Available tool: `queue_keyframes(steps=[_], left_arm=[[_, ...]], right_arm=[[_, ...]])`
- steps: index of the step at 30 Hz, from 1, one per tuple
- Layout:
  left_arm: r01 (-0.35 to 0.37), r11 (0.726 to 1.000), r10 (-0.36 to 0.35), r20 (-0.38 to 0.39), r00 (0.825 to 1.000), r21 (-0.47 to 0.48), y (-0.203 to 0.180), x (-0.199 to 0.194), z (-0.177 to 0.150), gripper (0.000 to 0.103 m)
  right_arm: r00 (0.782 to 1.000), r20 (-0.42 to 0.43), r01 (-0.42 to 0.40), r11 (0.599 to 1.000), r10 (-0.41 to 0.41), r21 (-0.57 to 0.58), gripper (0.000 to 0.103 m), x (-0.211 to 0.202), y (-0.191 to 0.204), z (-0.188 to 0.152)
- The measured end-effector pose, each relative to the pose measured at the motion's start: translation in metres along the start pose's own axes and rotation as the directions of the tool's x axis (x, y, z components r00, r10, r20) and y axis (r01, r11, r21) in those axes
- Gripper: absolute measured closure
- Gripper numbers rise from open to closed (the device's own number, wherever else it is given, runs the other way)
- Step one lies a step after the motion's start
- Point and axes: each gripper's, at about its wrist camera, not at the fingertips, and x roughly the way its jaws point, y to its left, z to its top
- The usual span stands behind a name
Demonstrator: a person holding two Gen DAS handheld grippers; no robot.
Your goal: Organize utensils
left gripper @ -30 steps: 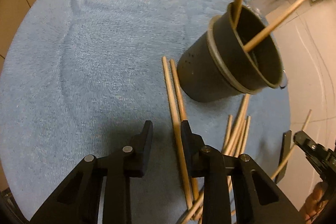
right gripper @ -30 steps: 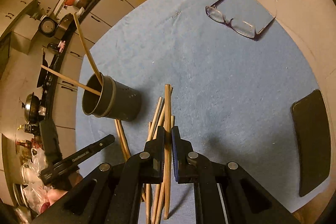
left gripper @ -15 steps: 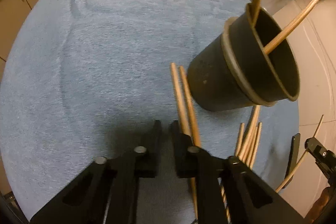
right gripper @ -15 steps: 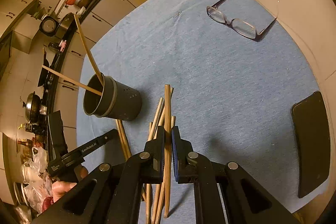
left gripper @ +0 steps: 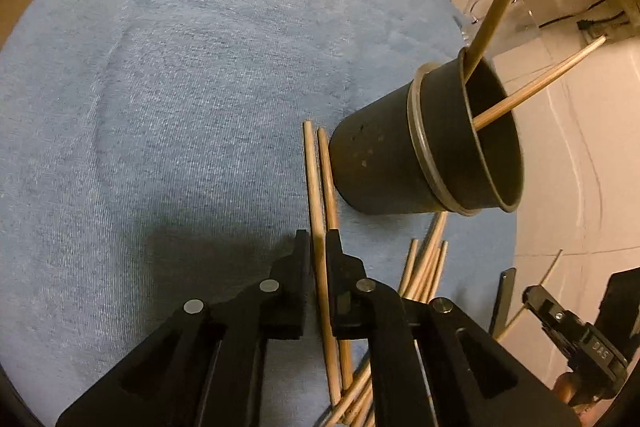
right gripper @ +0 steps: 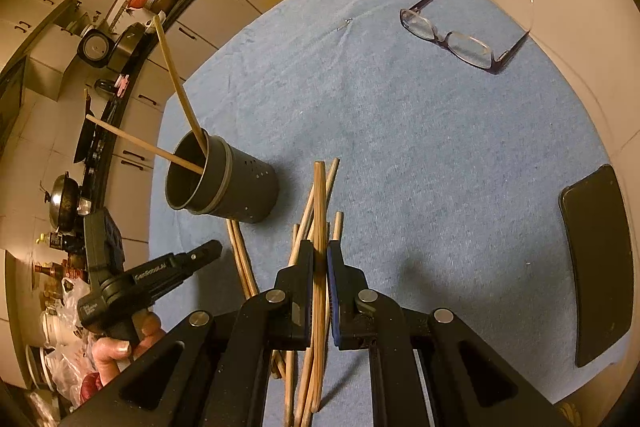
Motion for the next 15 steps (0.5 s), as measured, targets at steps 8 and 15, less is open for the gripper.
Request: queue_keyframes(steps=[8, 15], left_arm=[[-0.068, 0.998, 0.068, -0.011, 0.998, 0.004, -0.013, 0.013, 0.01, 0.095], [-0.13, 0.991, 0.131, -0.009, 0.991, 0.033, -0.033, 0.024, 0.028, 0.091]], right_arm=[[1.0, 0.005, 0.007, 1.0, -0.007, 0.013, 0.096, -0.003, -0.008, 0.003], [1.0, 0.006, 0.007, 1.0, -0.007, 0.01, 0.096, -0.002, -0.007, 0.005]])
